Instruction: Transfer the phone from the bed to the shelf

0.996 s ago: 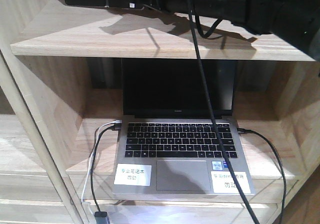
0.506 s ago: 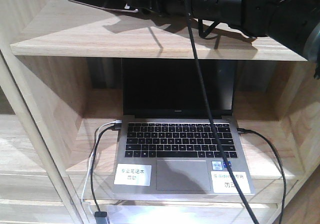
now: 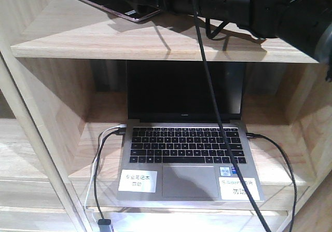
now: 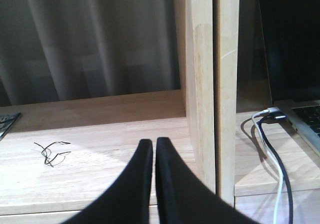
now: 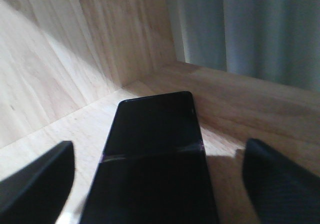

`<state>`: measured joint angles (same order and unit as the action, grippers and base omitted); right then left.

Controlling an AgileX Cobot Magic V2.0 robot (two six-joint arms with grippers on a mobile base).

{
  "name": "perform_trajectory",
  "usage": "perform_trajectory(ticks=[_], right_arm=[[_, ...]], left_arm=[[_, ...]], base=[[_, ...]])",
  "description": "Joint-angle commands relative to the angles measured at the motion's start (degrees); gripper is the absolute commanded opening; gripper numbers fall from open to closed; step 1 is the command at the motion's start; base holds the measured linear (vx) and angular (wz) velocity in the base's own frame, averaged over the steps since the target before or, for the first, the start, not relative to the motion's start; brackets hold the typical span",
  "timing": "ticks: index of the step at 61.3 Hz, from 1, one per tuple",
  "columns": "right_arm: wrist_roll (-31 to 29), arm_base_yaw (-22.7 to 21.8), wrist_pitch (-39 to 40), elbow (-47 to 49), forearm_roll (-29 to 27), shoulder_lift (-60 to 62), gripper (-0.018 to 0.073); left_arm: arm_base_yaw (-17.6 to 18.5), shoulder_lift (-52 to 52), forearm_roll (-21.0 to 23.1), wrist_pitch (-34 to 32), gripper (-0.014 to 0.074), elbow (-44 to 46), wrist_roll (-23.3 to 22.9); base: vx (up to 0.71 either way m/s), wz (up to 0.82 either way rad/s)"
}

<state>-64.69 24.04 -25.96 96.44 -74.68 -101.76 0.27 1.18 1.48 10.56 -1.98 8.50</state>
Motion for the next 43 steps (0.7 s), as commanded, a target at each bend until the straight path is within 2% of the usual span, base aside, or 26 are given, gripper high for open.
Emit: perform_trajectory(ticks=[1, 17, 43], right_arm=[[0.2, -0.2, 1.3, 1.7, 0.2, 4.9, 0.0561], [7.4, -0.2, 0.8, -4.5, 6.9, 12.9, 0.0437], [3.4, -0.2, 7.2, -31.5, 6.9, 37.4, 0.0195]], left_arm=[[0.4, 0.2, 0.5, -4.2, 0.0001, 1.3, -0.3], [0.4, 0.2, 0.5, -4.2, 0.0001, 1.3, -0.3], [0.4, 0.2, 0.5, -4.2, 0.0001, 1.3, -0.3]], base=[[0.0, 0.0], [0.0, 0.0], [0.0, 0.0]])
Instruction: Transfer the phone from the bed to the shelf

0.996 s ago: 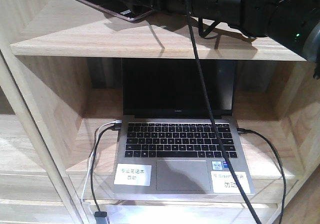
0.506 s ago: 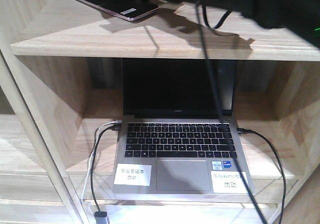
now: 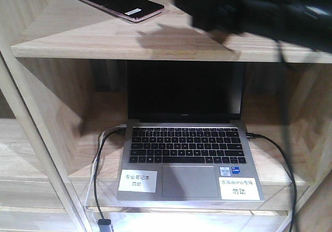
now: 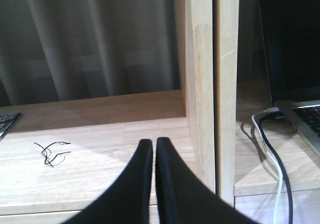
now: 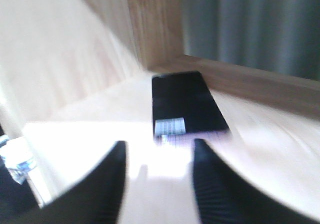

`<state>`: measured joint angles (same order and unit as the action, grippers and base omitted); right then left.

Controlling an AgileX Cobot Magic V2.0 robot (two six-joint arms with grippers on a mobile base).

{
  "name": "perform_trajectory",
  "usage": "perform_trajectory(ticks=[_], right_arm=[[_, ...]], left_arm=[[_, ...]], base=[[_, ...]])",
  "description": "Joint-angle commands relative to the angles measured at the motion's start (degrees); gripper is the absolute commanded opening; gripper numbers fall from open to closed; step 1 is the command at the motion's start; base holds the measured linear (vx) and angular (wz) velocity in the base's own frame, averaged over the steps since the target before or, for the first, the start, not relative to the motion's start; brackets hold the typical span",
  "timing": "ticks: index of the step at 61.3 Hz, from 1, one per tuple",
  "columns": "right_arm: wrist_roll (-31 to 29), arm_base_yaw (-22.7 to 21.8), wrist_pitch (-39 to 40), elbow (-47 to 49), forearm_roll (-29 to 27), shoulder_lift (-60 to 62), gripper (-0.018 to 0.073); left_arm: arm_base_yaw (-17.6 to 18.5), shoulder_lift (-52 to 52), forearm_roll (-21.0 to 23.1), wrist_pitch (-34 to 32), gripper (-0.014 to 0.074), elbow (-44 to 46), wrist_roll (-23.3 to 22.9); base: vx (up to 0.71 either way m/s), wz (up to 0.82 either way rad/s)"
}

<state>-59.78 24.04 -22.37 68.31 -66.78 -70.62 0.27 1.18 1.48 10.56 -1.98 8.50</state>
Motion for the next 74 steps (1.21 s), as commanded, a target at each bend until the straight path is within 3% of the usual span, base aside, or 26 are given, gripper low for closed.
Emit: perform_trajectory(ticks=[1, 15, 39, 74], right_arm=[[-1.8, -0.2, 3.9, -4.7, -1.0, 7.6, 0.0179], [-2.2, -0.2, 5.3, -17.7, -1.1, 21.1, -0.0016], [-2.0, -0.2, 5.3, -32.5, -1.3, 39.7, -0.001], [-2.0, -0.2, 5.0, -33.5, -1.3, 44.0, -0.001]], left_arm=[[0.4, 0.2, 0.5, -4.2, 0.0001, 1.3, -0.3], [0.4, 0.2, 0.5, -4.2, 0.0001, 1.3, -0.3], [0.4, 0.2, 0.5, -4.2, 0.0001, 1.3, -0.3], [0.4, 0.2, 0.5, -4.2, 0.0001, 1.3, -0.3]], base=[[0.0, 0.0], [0.0, 0.0], [0.0, 0.0], [0.0, 0.0]])
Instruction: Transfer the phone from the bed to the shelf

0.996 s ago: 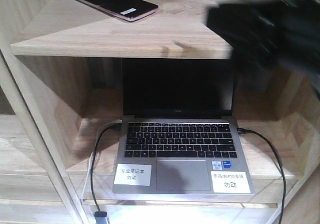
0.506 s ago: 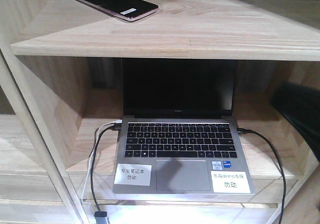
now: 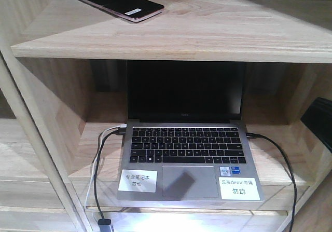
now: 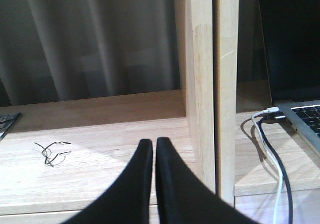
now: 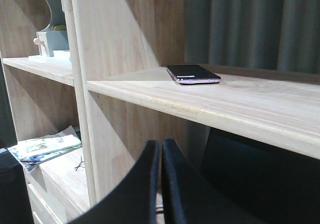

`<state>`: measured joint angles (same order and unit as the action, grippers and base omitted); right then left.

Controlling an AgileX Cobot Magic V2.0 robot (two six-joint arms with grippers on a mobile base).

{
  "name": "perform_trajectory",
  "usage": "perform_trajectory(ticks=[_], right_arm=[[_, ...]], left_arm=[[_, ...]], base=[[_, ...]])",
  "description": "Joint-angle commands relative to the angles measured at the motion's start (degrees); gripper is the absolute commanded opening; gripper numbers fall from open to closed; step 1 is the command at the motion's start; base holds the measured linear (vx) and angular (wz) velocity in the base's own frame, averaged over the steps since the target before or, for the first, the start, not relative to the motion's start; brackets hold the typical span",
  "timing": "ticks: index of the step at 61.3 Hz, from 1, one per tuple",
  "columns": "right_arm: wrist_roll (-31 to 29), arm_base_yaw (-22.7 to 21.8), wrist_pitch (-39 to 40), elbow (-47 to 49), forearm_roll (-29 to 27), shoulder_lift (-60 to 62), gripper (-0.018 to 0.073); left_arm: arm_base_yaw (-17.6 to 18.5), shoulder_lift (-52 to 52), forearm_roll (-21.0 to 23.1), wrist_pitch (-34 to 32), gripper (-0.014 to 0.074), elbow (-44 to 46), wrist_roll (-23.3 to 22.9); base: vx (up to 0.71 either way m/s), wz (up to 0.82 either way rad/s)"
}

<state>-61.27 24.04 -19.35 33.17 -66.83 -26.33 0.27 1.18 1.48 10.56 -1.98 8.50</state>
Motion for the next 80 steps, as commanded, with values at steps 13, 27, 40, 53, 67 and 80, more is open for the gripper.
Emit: perform_trajectory(ticks=[13, 27, 40, 53, 67, 80], right_arm=[[-0.5, -0.2, 2.0, 1.6, -1.3, -0.3, -0.001], [-0.4, -0.2, 2.3, 1.6, -0.3, -0.4, -0.001], [18.3, -0.2, 2.3, 1.6, 19.4, -0.4, -0.001], [48.9, -0.2, 2.3, 1.6, 49.2, -0.4, -0.001], [57.9, -0.6, 2.9, 1.4, 60.9, -0.1, -0.001], [57.7, -8.2, 8.0, -6.8, 60.4, 6.3, -0.001]], left_arm=[[0.4, 0.2, 0.5, -4.2, 0.0001, 1.3, -0.3], [0.4, 0.2, 0.5, -4.2, 0.0001, 1.3, -0.3], [0.4, 0.2, 0.5, -4.2, 0.0001, 1.3, -0.3], [0.4, 0.2, 0.5, -4.2, 0.0001, 1.3, -0.3], [0.4, 0.2, 0.5, -4.2, 0.0001, 1.3, -0.3], [0.4, 0.2, 0.5, -4.2, 0.0001, 1.3, -0.3]], base=[[0.0, 0.0], [0.0, 0.0], [0.0, 0.0], [0.0, 0.0], [0.0, 0.0], [0.0, 0.0]])
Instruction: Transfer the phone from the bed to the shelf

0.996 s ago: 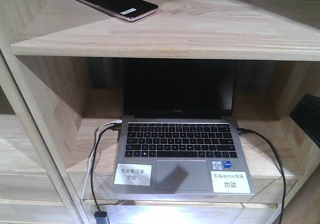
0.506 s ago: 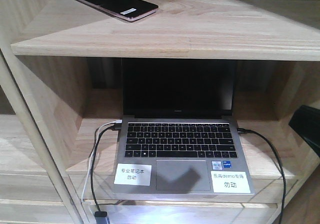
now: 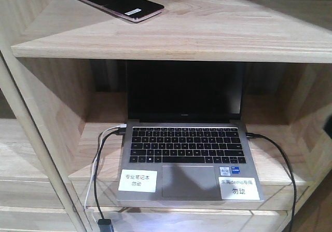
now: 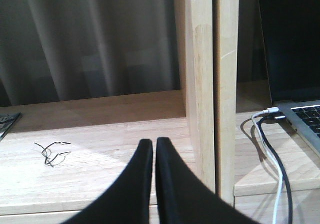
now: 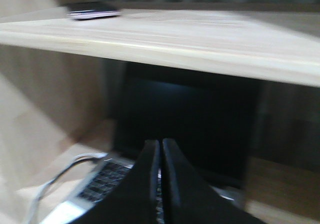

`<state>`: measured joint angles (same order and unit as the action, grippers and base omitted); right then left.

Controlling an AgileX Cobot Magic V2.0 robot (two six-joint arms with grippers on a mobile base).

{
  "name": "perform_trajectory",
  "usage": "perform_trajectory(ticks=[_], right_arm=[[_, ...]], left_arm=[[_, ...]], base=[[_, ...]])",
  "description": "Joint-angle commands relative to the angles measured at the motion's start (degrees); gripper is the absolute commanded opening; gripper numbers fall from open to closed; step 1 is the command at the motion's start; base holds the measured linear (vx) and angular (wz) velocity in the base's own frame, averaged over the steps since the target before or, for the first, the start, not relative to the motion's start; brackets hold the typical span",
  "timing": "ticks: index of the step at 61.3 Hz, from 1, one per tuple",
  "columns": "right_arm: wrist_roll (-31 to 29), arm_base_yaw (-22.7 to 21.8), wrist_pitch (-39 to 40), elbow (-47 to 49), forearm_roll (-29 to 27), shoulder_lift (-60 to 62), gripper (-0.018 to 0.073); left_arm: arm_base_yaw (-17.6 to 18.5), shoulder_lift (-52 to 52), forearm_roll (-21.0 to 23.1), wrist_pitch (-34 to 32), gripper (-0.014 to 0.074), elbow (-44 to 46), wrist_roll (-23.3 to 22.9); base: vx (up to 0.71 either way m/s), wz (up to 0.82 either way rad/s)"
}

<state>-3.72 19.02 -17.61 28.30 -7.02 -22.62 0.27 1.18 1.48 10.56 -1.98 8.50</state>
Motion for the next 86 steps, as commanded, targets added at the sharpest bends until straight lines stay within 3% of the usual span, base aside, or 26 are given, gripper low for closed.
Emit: perform_trajectory(ticks=[1, 18, 27, 47, 86], right_arm=[[0.2, -3.9, 6.3, -2.6, 0.5, 3.3, -0.001], [-1.6, -17.0, 6.5, -14.1, 0.5, 15.6, -0.001], [-1.5, -20.5, 6.7, -19.3, 0.2, 21.1, -0.001], [-0.6, -20.8, 17.6, -30.3, 0.1, 23.9, -0.001], [-1.1, -20.8, 17.1, -30.1, 0.2, 23.9, -0.001]], left_arm=[[0.4, 0.2, 0.5, -4.2, 0.0001, 1.3, -0.3], [0.4, 0.2, 0.5, -4.2, 0.0001, 1.3, -0.3], [0.4, 0.2, 0.5, -4.2, 0.0001, 1.3, -0.3], [0.4, 0.2, 0.5, -4.2, 0.0001, 1.3, -0.3], [0.4, 0.2, 0.5, -4.2, 0.0001, 1.3, -0.3]], base=[[0.0, 0.0], [0.0, 0.0], [0.0, 0.0], [0.0, 0.0], [0.0, 0.0]])
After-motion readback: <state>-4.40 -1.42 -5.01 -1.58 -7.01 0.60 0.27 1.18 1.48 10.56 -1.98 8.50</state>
